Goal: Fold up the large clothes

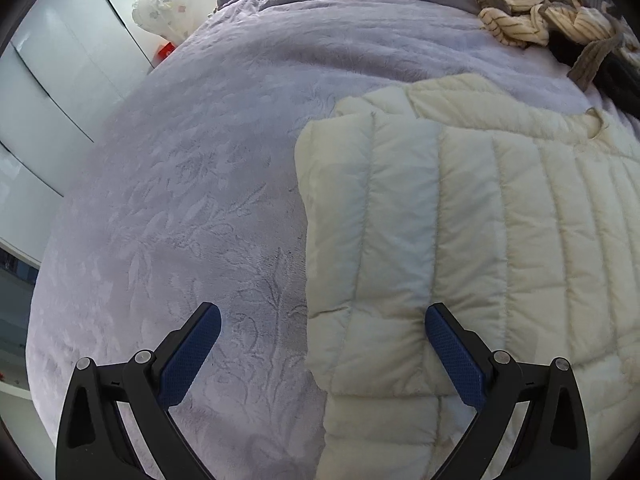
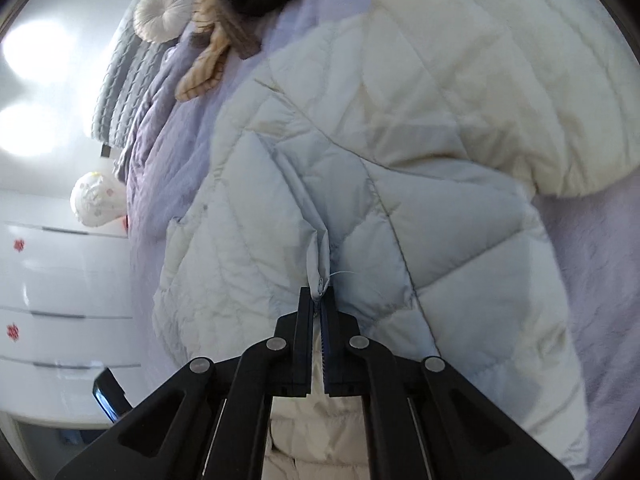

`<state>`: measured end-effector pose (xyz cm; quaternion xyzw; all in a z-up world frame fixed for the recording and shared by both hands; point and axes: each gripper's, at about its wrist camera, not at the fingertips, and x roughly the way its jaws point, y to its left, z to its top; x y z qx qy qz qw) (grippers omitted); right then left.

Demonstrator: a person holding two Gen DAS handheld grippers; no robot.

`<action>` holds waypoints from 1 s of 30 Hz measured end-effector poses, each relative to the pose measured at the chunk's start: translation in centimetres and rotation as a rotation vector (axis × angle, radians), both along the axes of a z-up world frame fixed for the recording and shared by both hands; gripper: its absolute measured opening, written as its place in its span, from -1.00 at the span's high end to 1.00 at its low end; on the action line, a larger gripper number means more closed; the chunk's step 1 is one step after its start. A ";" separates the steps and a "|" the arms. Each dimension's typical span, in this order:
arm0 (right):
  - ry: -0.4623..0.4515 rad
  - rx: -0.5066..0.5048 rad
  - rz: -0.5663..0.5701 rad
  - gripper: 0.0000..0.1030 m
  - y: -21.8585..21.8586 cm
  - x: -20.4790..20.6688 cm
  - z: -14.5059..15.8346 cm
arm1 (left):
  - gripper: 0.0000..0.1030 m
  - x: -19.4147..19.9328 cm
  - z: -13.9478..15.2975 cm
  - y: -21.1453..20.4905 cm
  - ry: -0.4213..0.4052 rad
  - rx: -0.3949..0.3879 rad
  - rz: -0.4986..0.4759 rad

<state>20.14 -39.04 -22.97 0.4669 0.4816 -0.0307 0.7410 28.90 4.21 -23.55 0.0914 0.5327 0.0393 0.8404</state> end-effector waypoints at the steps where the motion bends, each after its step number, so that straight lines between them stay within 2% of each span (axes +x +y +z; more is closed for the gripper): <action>1: -0.008 -0.008 0.013 0.91 -0.1 -0.3 0.6 | -0.98 -0.2 0.4 -0.1 -0.001 -0.004 -0.006; 3: -0.017 -0.020 0.037 0.85 -0.5 -1.2 1.7 | -0.98 -0.9 1.5 -0.8 -0.006 -0.009 -0.027; 4: -0.015 -0.022 0.036 0.73 -0.8 -1.7 1.9 | -0.98 -1.3 1.9 -1.0 -0.006 -0.015 -0.035; 6: -0.008 -0.009 0.016 0.36 -1.8 -3.1 2.4 | -0.98 -2.2 2.9 -2.0 0.001 -0.034 -0.055; 7: -0.003 0.005 -0.004 0.08 -2.5 -4.0 2.6 | -0.98 -2.7 3.2 -2.4 0.007 -0.045 -0.062; 8: -0.001 0.013 -0.017 0.01 -3.0 -4.7 2.7 | -0.98 -3.0 3.5 -2.8 0.011 -0.053 -0.068; 12: 0.016 0.032 -0.058 0.00 -5.4 -7.7 3.1 | -0.98 -5.3 4.5 -6.2 0.037 -0.098 -0.131; 15: 0.018 0.048 -0.093 -0.28 -7.3 -9.9 3.2 | -0.98 -6.8 4.9 -9.0 0.057 -0.125 -0.187; 17: 0.014 0.049 -0.128 -0.54 -8.8 -11.7 3.3 | -0.98 -7.7 5.1 -11.1 0.072 -0.140 -0.228; 22: 0.001 0.042 -0.217 -0.64 -12.1 -15.0 3.4 | -0.98 -9.9 5.7 -16.3 0.101 -0.172 -0.323; 25: -0.008 0.042 -0.266 -1.00 -13.7 -16.4 3.2 | -0.98 -10.8 6.0 -19.3 0.114 -0.189 -0.383; 30: -0.023 0.020 -0.326 -1.00 -16.0 -17.8 2.8 | -0.98 -11.9 6.1 -22.7 0.129 -0.188 -0.447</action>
